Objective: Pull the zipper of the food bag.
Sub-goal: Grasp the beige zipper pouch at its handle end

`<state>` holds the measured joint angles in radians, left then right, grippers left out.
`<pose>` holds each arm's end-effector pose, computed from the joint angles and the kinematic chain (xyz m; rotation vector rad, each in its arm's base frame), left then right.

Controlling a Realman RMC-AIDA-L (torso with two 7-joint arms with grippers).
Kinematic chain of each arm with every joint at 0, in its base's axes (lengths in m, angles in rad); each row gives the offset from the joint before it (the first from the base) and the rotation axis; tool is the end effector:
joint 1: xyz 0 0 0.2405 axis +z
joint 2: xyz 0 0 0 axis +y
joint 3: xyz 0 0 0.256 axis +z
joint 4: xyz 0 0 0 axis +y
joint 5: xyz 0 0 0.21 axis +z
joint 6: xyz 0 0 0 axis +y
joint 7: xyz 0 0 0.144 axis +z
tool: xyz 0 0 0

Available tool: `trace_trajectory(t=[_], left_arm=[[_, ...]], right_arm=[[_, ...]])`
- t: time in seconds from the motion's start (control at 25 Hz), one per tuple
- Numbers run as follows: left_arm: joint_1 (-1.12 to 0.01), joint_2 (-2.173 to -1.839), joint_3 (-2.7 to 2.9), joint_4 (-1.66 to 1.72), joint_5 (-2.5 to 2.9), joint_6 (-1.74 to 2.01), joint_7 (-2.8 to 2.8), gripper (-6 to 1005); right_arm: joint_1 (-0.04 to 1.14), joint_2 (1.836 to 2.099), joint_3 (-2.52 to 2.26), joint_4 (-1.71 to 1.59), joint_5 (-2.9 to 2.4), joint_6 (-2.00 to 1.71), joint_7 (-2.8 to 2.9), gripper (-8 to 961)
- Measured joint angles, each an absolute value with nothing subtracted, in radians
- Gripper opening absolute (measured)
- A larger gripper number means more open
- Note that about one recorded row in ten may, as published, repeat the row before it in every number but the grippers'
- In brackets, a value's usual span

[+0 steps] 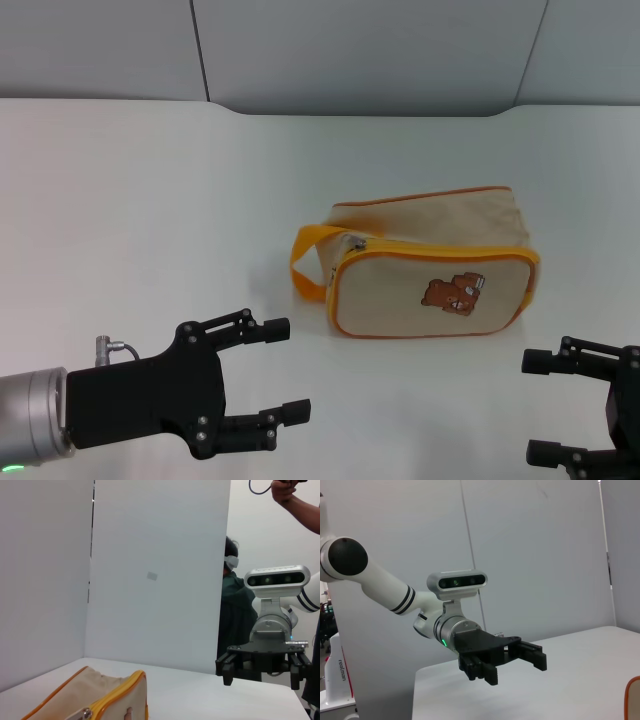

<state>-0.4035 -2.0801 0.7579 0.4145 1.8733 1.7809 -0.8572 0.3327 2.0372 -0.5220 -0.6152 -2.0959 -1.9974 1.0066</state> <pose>-0.2735 0.2484 -0.0319 -2.7829 -0.2259 -1.0344 0.3025 0.2260 0.0282 -2.8284 0.3251 0.9501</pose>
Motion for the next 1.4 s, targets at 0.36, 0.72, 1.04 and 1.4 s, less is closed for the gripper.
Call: trace_trajectory(t=[0.36, 0.72, 1.04, 1.4], left_arm=[[-0.405, -2.080, 0.758, 0.396, 1.835, 1.760, -0.843, 813], [-0.580, -2.082, 0.757, 0.098, 1.706, 1.460, -0.714, 812], [-0.675, -2.082, 0.589, -0.096, 1.708, 1.252, -0.536, 774], [-0.707, -2.082, 0.513, -0.154, 1.711, 1.142, -0.509, 688]], right_arm=[[0.330, 2.037, -0.522, -0.615, -2.095, -1.997, 0.994, 837], [0.297, 2.031, -0.431, -0.615, -2.097, -1.992, 0.972, 838], [0.279, 2.033, -0.405, -0.615, -2.098, -2.015, 0.941, 837], [0.278, 2.033, -0.404, -0.615, -2.095, -2.012, 0.940, 838]])
